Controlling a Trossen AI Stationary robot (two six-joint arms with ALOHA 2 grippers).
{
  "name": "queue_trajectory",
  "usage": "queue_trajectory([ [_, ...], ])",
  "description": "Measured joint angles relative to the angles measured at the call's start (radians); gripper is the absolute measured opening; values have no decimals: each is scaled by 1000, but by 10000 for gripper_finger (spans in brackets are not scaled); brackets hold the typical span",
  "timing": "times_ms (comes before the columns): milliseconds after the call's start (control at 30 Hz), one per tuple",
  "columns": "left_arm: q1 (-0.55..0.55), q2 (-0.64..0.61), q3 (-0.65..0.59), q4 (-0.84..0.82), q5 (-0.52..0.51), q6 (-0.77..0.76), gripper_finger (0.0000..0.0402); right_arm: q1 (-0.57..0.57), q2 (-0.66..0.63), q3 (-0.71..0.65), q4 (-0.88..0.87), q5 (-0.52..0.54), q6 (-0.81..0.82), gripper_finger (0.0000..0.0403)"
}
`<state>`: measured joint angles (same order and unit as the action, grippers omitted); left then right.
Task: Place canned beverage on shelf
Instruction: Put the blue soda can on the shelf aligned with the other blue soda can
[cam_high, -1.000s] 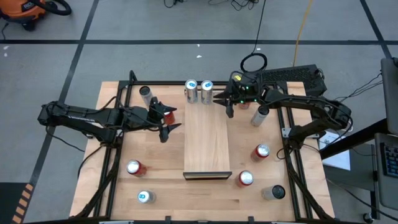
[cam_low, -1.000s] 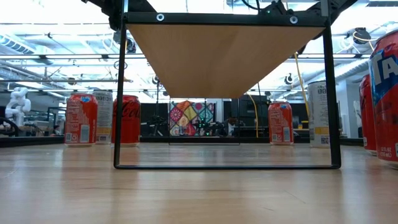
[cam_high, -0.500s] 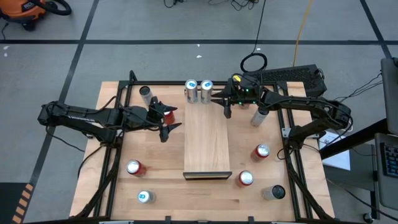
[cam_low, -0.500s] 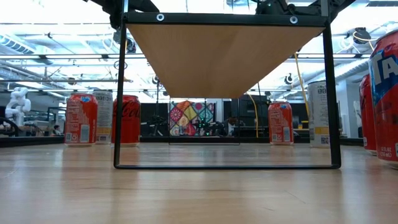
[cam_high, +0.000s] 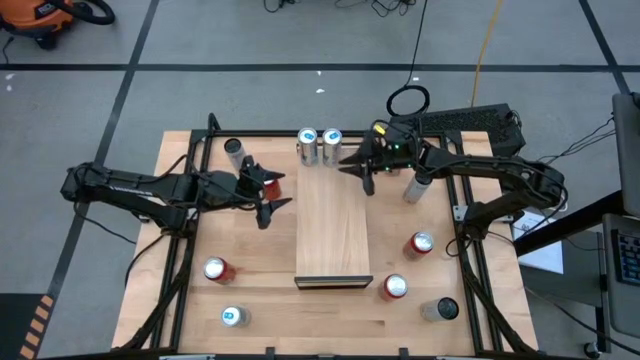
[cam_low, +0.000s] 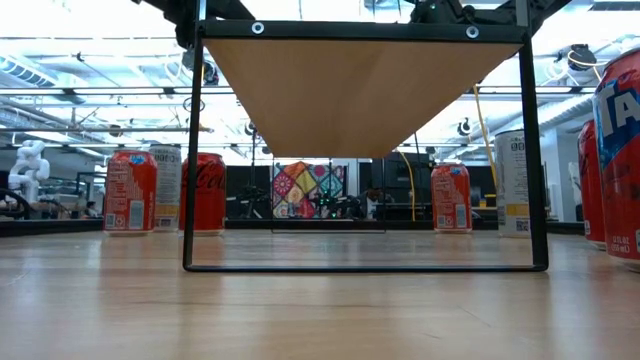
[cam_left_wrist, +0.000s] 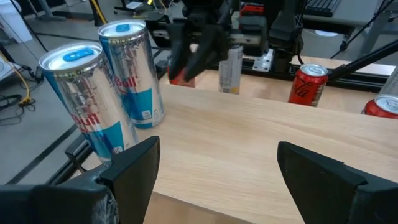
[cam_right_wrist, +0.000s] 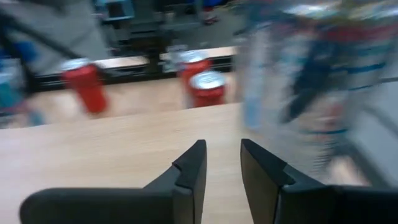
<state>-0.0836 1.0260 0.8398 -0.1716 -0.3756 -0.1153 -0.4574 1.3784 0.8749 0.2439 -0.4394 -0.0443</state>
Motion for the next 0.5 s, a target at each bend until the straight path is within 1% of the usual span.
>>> queue_trajectory([
  [67, -22, 0, 0, 2, -12, -9, 322, 4, -29, 0, -22, -73, 23, 75],
  [100, -39, 0, 0, 2, -23, -10, 322, 11, -46, 0, -27, -92, 33, 75],
  [167, -78, 0, 0, 3, -53, -11, 322, 36, -81, 1, -45, -83, 39, 75],
  [300, -160, 0, 0, -1, -91, -30, 322, 114, -132, 0, -120, 12, 31, 75],
  [433, -233, 0, 0, -11, -98, -38, 322, 205, -166, 0, -182, 126, 23, 75],
  [500, -264, 0, 1, -40, -105, -63, 322, 248, -175, 0, -213, 158, 25, 75],
])
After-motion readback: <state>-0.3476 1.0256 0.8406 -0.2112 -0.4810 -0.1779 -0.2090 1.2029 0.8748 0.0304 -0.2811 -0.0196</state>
